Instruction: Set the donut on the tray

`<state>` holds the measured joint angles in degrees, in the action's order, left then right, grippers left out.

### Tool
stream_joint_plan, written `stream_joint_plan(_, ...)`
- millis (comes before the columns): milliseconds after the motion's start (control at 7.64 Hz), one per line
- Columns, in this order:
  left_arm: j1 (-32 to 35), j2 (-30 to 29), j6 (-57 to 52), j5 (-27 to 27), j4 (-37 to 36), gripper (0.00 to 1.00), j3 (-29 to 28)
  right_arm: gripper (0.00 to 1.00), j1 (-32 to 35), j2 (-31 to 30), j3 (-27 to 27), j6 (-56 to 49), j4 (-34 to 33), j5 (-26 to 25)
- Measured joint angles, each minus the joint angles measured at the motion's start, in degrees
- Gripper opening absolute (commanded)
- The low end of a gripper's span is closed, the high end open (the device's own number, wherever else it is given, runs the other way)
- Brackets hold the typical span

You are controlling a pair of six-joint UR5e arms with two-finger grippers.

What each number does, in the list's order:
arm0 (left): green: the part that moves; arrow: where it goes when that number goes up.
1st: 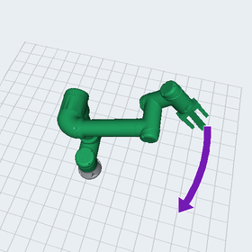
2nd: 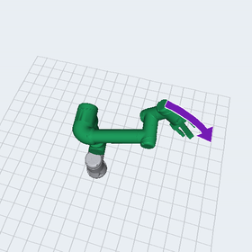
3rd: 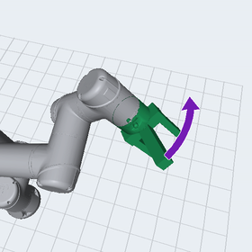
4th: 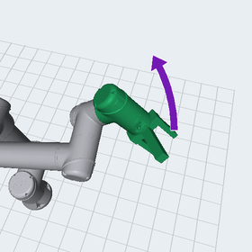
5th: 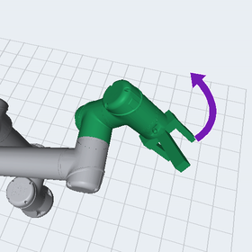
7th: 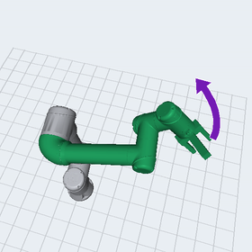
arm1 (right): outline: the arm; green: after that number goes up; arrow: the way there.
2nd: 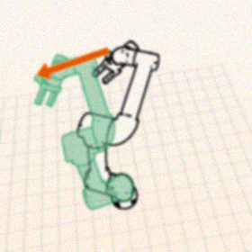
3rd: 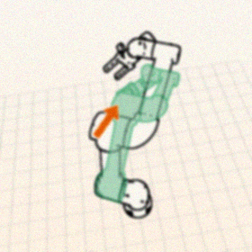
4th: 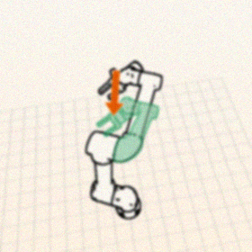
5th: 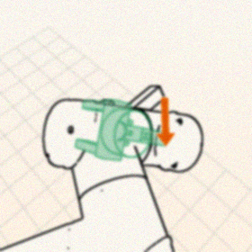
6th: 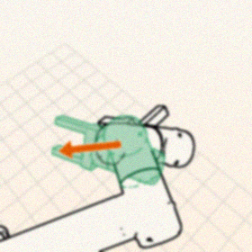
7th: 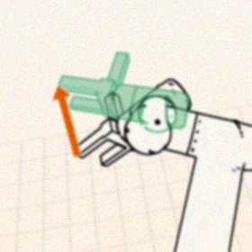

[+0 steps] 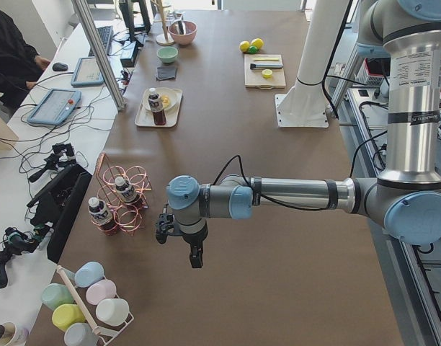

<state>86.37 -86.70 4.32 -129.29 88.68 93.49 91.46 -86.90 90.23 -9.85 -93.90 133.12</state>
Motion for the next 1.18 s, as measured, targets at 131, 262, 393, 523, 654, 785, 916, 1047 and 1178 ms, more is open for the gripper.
stream_joint_plan(131,0.0,-0.1,0.0,0.0,0.0,0.98,0.0,1.0,1.0,-0.4,-1.4,-1.2,0.0,1.0)
stream_joint_plan(262,0.0,-0.2,0.1,0.0,0.0,0.98,0.0,1.0,1.5,-0.7,-1.9,-1.6,0.0,1.4)
stream_joint_plan(393,0.0,-0.2,0.1,0.0,0.0,0.98,0.2,1.0,1.8,-0.9,-2.3,-1.7,0.0,1.5)
stream_joint_plan(523,0.0,-0.2,0.1,-0.1,0.0,0.98,0.4,1.0,1.8,-0.9,-2.6,-1.6,0.0,1.6)
stream_joint_plan(654,0.0,-0.2,0.1,-0.1,0.0,0.98,0.6,1.0,1.9,-1.0,-2.7,-1.5,0.0,1.9)
stream_joint_plan(785,0.0,-0.2,0.1,-0.1,0.0,0.98,0.8,1.0,1.9,-0.9,-2.8,-1.4,0.0,2.5)
stream_joint_plan(916,0.0,-0.2,0.1,-0.1,-0.1,0.98,1.1,1.0,1.9,-0.9,-2.9,-1.2,-0.1,2.8)
stream_joint_plan(1047,0.0,-0.2,0.1,-0.1,-0.1,0.98,1.2,1.0,1.9,-0.7,-3.1,-1.1,-0.1,3.2)
stream_joint_plan(1178,0.0,-0.3,0.1,-0.1,-0.1,0.98,1.2,1.0,1.8,-0.6,-3.3,-1.0,-0.1,3.5)
